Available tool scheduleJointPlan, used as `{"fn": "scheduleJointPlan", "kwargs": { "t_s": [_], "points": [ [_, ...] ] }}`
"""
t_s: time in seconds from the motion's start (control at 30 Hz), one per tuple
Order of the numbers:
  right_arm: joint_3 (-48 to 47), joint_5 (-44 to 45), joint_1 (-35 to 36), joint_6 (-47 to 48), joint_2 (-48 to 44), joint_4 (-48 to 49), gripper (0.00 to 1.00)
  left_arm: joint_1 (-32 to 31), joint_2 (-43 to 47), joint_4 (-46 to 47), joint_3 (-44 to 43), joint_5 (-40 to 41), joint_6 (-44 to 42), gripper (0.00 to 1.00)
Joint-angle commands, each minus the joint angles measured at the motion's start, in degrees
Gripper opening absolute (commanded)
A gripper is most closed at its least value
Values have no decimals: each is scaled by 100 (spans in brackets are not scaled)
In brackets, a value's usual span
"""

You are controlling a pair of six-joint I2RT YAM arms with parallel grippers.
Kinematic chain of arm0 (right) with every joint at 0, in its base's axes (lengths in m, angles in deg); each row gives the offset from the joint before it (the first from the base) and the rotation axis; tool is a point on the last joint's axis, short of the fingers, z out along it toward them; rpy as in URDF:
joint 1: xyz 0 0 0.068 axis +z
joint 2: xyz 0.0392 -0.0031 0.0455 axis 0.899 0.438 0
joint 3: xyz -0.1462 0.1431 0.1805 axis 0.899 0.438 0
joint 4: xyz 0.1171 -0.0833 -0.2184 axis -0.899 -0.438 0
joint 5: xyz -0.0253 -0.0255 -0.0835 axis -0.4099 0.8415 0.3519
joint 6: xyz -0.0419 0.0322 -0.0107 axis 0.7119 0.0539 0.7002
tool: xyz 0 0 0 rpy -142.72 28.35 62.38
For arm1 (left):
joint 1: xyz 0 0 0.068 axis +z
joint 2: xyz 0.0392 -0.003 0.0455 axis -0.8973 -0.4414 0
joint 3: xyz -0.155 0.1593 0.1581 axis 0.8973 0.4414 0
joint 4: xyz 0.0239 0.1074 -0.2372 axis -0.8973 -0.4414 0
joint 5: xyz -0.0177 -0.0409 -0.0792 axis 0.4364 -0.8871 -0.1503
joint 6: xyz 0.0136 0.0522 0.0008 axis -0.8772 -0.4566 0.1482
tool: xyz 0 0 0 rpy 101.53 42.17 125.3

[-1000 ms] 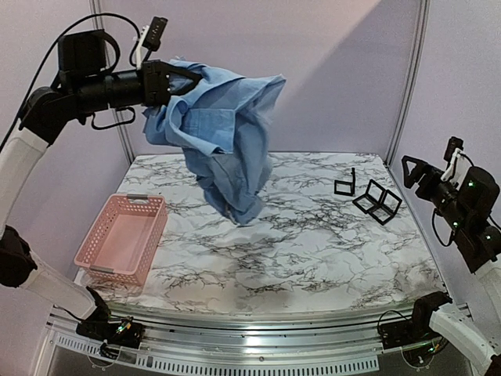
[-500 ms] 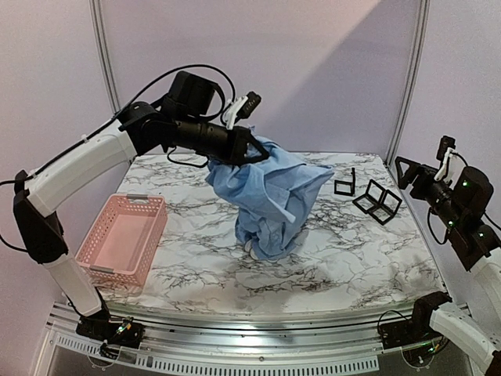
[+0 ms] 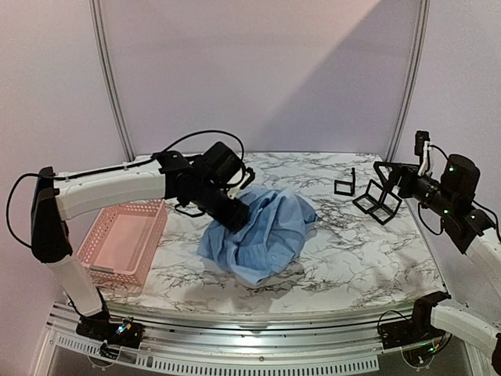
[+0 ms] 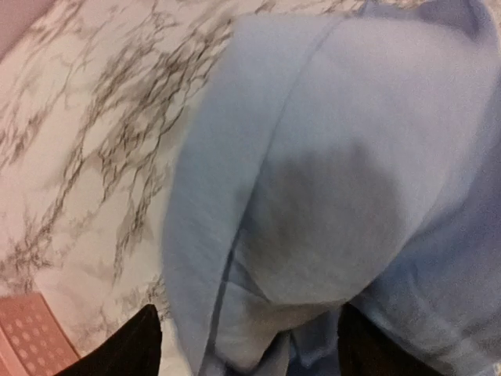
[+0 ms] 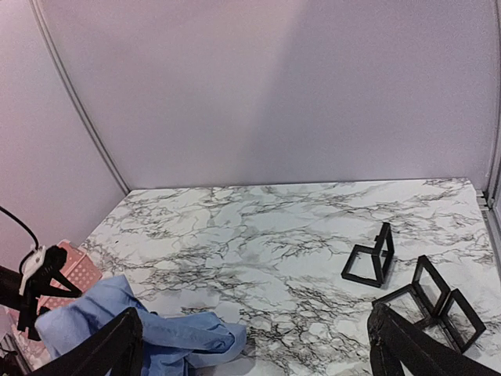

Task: Remove the brooch from the garment
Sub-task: Place the crumpled clothing at the center of the board, then pick up the crumpled clothing from the center of the board.

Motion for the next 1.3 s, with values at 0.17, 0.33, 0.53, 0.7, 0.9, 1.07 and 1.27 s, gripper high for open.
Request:
{"fn": "scheduleJointPlan", "kwargs": {
  "t_s": [0.17, 0.33, 0.53, 0.7, 0.9, 1.07, 1.27],
  "points": [
    [-626, -1029, 322, -562, 471, -376, 99, 131, 2137, 1448, 1983, 491, 610, 100],
    [-613, -758, 847, -1202, 771, -509, 99, 171, 2568, 1913, 2642, 281, 1329, 100],
    [-611, 196, 1952, -1809, 1586, -704, 99, 178, 2625, 2416, 3306, -26, 1979, 100],
    [-808, 739, 2814, -2289, 2522, -404, 95, 178, 2777, 2579, 3676, 145, 2244, 99],
    [-1529, 1120, 3759, -2423, 4036, -91, 95, 161, 2714, 3293, 4209, -269, 2618, 99],
    [-1941, 1001, 4121, -2407, 5033, 137, 91, 104, 2633, 3611, 4469, -624, 2788, 99],
    [-2079, 772, 4129, -2435, 5339, 681, 43, 55, 2601, 3904, 4622, -815, 2909, 63]
  ]
}}
